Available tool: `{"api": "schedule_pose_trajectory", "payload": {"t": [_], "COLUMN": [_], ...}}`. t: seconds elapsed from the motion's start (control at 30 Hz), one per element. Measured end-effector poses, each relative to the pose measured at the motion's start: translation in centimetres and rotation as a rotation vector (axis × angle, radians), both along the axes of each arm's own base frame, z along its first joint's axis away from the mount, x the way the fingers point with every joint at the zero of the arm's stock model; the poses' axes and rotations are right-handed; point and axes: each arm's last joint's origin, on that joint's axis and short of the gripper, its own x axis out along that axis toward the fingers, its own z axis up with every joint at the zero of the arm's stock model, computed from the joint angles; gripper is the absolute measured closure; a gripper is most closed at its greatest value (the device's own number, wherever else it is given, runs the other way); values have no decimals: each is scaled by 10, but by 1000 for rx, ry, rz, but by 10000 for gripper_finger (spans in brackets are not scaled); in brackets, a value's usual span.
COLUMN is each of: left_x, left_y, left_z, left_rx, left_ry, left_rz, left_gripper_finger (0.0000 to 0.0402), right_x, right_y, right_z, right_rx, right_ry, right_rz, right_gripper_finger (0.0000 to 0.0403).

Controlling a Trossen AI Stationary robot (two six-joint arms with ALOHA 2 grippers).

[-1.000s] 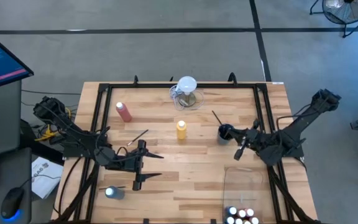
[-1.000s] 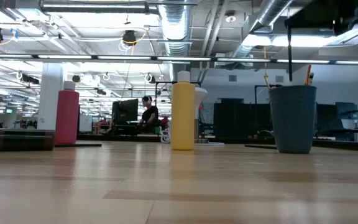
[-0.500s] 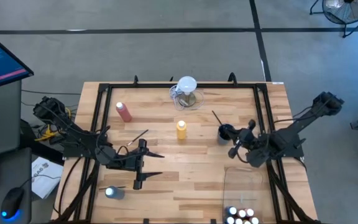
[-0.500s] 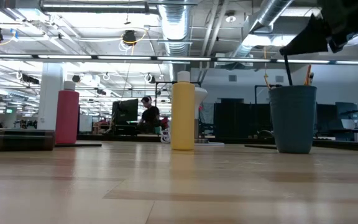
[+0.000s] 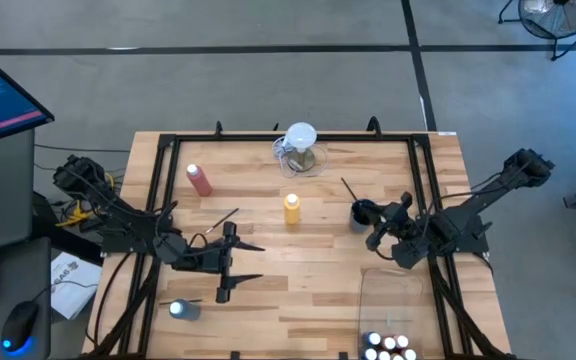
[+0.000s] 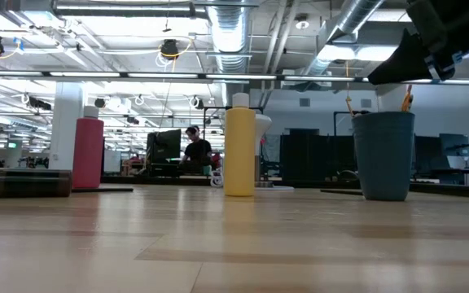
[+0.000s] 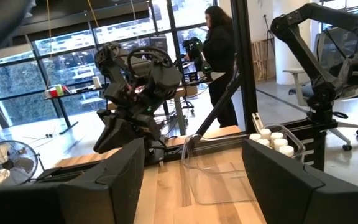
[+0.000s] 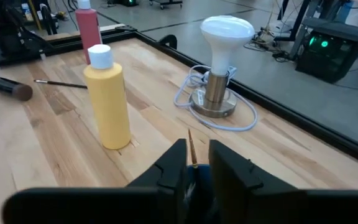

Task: Pick & Place Paint Supplies
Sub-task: Put the bottom black silver paintbrush into the blue cup, then put the small brown paint bottle into the transparent bin

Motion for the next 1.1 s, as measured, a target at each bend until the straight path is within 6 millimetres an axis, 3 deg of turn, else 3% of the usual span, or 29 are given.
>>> {"api": "schedule_pose_trajectory", "payload": {"t": [0.4, 0.6, 0.93, 1.1], "left_x": [0, 0, -3, -3], "left_y": [0, 0, -4, -6], "left_z": [0, 0, 0, 0], "left_rx": [0, 0, -17, -40], "left_ry": [0, 0, 2, 2], "left_rz": [0, -5, -27, -66], "left_gripper_finger": [164, 164, 164, 164], "right_x": [2, 12, 20, 20], "right_y": [1, 8, 31, 38], "right_z": [3, 16, 58, 70], "right_rx": [-17, -55, -120, -122], "right_ry": [-31, -82, -264, -352], "right_rz": [-11, 45, 278, 458], "right_gripper_finger": [231, 185, 176, 179]}}
